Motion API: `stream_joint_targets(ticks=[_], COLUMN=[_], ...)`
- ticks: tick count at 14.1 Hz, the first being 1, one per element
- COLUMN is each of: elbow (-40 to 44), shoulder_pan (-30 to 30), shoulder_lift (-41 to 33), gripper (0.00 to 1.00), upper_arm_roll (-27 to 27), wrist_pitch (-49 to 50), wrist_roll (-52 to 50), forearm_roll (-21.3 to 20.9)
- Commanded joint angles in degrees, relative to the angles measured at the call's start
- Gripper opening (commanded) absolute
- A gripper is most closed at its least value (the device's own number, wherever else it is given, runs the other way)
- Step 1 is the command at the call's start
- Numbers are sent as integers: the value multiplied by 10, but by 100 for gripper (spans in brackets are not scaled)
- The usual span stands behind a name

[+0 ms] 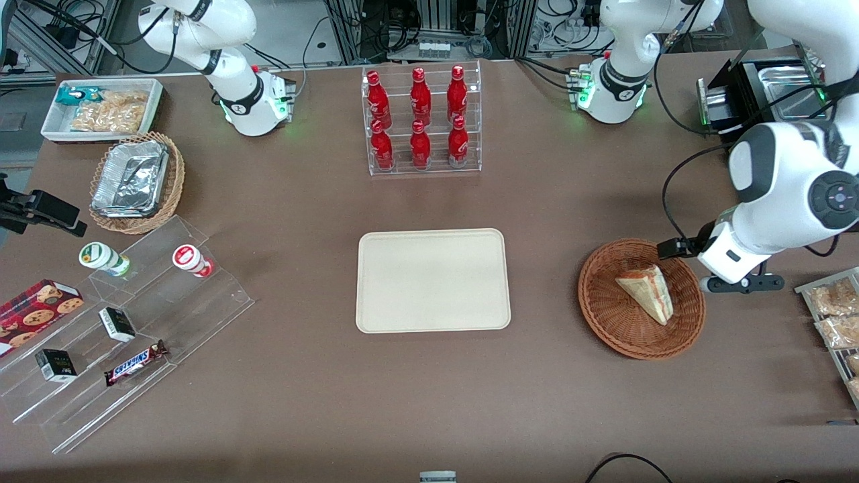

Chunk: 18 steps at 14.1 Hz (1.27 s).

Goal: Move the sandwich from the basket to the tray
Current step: 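Move the left gripper over the wicker basket toward the sandwich, then lower the left gripper and close it on the wrapped sandwich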

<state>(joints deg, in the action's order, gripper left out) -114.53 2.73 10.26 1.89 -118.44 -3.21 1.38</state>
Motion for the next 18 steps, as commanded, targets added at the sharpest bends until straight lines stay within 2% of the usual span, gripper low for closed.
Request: stream_joint_targets(ticks=[1, 6, 10, 17, 18], elbow=[-60, -72, -74, -73, -73], shoulder_pan=[-11, -6, 7, 9, 10], shoulder_lift=[-16, 12, 48, 88, 91], gripper=[100, 100, 100, 99, 87], upper_arm_roll=[-2, -4, -7, -7, -7], wrist_pitch=[-67, -139, -198, -211, -211], wrist_roll=[-51, -293, -434, -446, -449], forearm_roll=[21, 31, 31, 32, 32])
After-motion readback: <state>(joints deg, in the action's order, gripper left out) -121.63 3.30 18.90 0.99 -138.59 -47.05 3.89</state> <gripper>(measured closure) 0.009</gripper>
